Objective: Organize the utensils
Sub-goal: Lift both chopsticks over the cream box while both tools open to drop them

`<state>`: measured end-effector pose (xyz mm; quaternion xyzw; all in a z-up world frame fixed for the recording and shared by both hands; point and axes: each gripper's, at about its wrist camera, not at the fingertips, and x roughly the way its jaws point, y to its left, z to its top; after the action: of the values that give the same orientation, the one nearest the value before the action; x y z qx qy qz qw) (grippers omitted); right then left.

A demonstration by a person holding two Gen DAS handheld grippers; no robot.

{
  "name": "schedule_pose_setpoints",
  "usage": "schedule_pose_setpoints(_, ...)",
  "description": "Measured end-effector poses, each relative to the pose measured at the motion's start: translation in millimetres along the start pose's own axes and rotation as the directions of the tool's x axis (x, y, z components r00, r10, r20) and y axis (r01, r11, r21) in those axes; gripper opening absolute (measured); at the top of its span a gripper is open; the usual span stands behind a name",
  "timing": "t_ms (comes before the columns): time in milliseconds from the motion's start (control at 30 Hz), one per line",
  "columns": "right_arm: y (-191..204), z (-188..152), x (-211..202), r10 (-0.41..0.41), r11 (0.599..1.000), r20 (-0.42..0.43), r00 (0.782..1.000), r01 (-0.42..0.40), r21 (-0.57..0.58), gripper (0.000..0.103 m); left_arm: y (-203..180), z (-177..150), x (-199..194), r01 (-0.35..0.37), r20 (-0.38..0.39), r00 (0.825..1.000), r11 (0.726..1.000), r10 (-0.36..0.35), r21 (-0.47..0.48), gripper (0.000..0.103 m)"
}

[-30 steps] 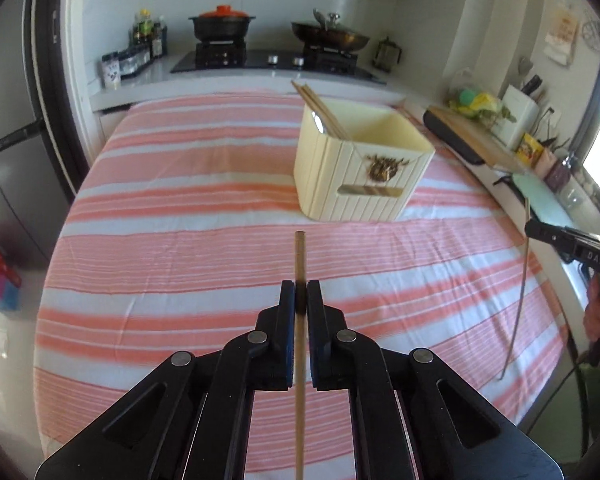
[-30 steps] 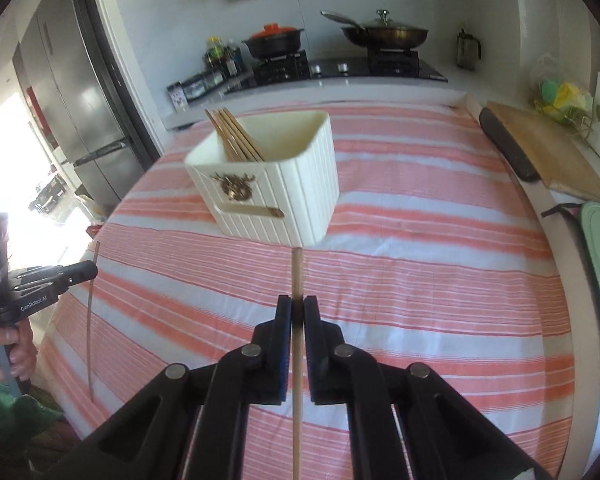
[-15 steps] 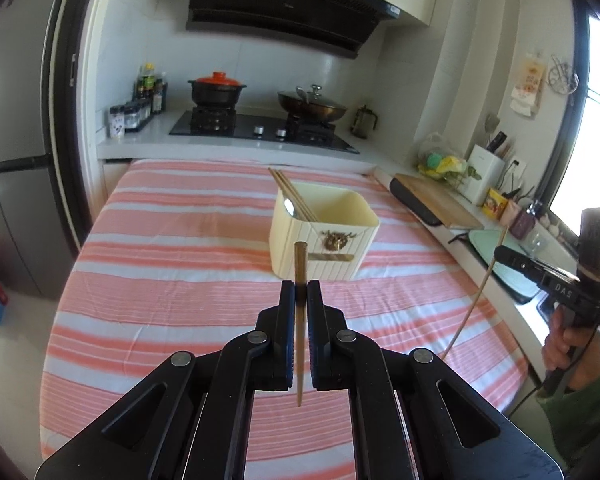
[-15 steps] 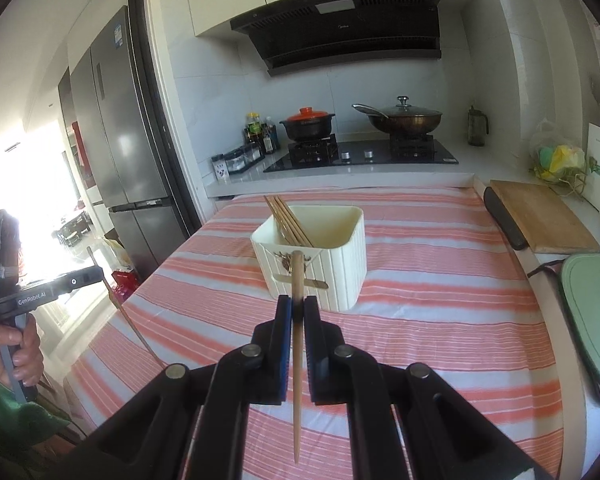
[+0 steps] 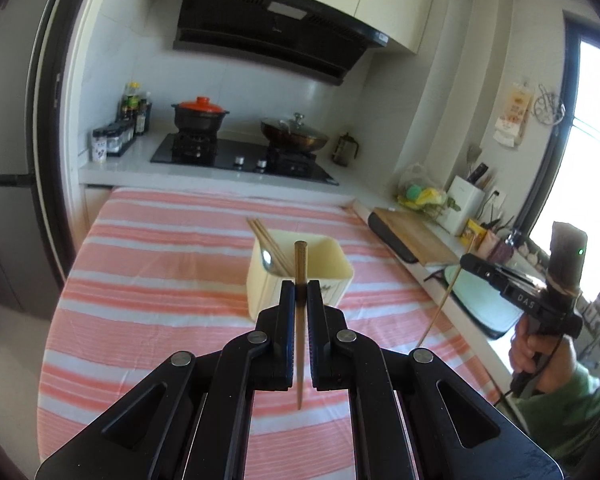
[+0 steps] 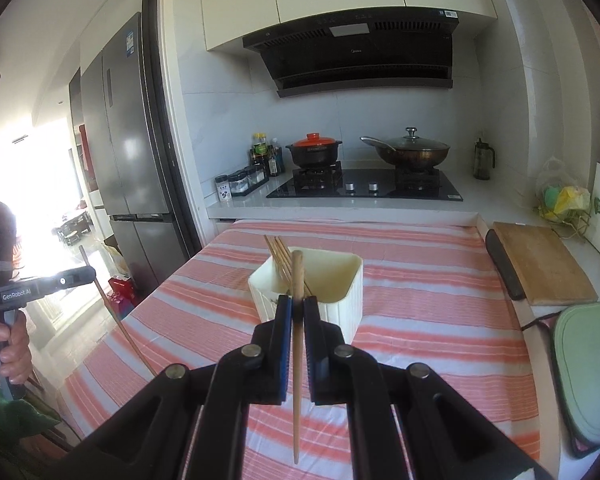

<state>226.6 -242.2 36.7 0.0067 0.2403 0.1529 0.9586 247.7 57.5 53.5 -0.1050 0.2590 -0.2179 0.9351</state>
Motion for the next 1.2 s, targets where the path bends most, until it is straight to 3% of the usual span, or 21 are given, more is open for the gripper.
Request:
schedule_pose_setpoints(167, -2, 57, 14, 0.004, 0.999, 0.098, 0.995, 0.001, -0.049, 0.006, -2, 61, 2, 0.008, 0.145, 0.989, 1.000, -0.003, -0.030, 0.004)
schedule_pose_setpoints(300, -1, 103, 39, -0.001, 0.998, 0.178, 0.984, 0.013, -0.068, 0.006, -2, 102, 34, -0.001, 0.209, 0.978, 0.998, 0.014, -0.059, 0.004)
schedule_pose_setpoints(467, 2, 128, 93, -0.035, 0.992, 0.225, 0.974, 0.062, -0.114, 0.006, -1, 117, 105, -0.094, 0.152, 0.983, 0.995, 0.099, -0.042, 0.004)
schedule_pose_setpoints(600, 0, 114, 149, -0.061, 0.982, 0.161, 0.985, 0.088, -0.167, 0.006, 15, 101, 164, -0.126, 0.038, 0.991, 0.990, 0.129, -0.069, 0.004)
schedule_pose_setpoints(733, -10, 88, 203, -0.081, 0.979, -0.006, 0.997, 0.078, -0.187, 0.006, 32, 76, 212, -0.149, -0.097, 0.985, 0.984, 0.139, -0.102, 0.004)
schedule_pose_setpoints(900, -23, 59, 247, -0.008, 0.994, -0.202, 0.979, -0.015, -0.110, 0.010, 35, 58, 243, -0.185, -0.201, 0.965, 0.980, 0.166, -0.077, 0.007)
schedule_pose_setpoints(933, -25, 57, 253, 0.003, 0.997, -0.234, 0.972, -0.023, -0.080, 0.017, 35, 56, 242, -0.189, -0.203, 0.964, 0.979, 0.171, -0.074, 0.017)
schedule_pose_setpoints(967, -27, 55, 254, 0.009, 0.999, -0.244, 0.970, -0.021, -0.049, 0.031, 34, 55, 237, -0.185, -0.194, 0.966, 0.980, 0.168, -0.072, 0.035)
schedule_pose_setpoints(1000, -30, 55, 250, 0.019, 1.000, -0.232, 0.973, -0.023, -0.015, 0.040, 32, 53, 228, -0.182, -0.175, 0.970, 0.981, 0.169, -0.063, 0.046)
schedule_pose_setpoints(1033, -32, 56, 242, 0.031, 0.999, -0.208, 0.978, -0.029, 0.014, 0.040, 29, 52, 216, -0.187, -0.145, 0.973, 0.981, 0.178, -0.047, 0.067)
schedule_pose_setpoints(1067, -33, 58, 232, 0.037, 0.999, -0.185, 0.982, -0.031, 0.036, 0.040, 25, 48, 202, -0.195, -0.106, 0.976, 0.980, 0.192, -0.024, 0.081)
schedule_pose_setpoints(1133, -35, 62, 206, 0.034, 0.998, -0.133, 0.991, -0.025, 0.064, 0.046, 15, 39, 171, -0.223, -0.037, 0.974, 0.974, 0.225, 0.039, 0.092)
schedule_pose_setpoints(1200, -33, 62, 172, 0.003, 0.998, -0.078, 0.997, 0.002, 0.066, 0.059, 0, 23, 138, -0.278, 0.024, 0.961, 0.954, 0.277, 0.108, 0.100)
